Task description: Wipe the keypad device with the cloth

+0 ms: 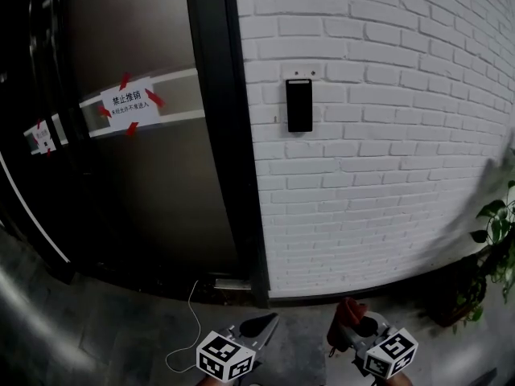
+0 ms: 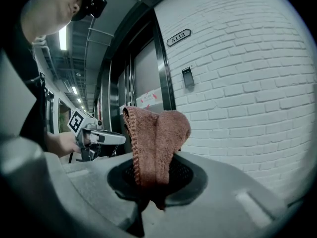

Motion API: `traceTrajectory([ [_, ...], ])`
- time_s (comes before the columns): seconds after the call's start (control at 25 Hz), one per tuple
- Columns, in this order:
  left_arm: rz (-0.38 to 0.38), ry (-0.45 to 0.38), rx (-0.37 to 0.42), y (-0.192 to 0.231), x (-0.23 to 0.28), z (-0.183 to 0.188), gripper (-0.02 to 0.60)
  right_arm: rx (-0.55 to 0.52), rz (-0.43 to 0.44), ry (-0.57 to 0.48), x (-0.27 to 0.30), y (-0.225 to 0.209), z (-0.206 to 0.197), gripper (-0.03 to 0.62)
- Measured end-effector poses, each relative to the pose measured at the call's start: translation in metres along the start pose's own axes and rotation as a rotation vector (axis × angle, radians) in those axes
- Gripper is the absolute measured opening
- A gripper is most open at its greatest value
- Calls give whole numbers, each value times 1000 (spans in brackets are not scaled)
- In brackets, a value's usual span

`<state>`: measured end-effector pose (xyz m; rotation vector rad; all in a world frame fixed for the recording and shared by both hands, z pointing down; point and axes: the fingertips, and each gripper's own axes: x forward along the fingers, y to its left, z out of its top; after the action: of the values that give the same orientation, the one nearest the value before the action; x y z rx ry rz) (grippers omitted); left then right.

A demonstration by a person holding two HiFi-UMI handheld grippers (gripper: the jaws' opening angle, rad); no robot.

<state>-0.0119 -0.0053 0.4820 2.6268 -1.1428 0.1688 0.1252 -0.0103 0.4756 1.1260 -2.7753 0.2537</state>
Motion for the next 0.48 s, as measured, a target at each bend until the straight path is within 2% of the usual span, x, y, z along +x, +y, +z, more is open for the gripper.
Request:
traceTrajectory([
  [0.48,-2,-10,22,5,3,7,17,-33,17,32,0,5,4,51],
])
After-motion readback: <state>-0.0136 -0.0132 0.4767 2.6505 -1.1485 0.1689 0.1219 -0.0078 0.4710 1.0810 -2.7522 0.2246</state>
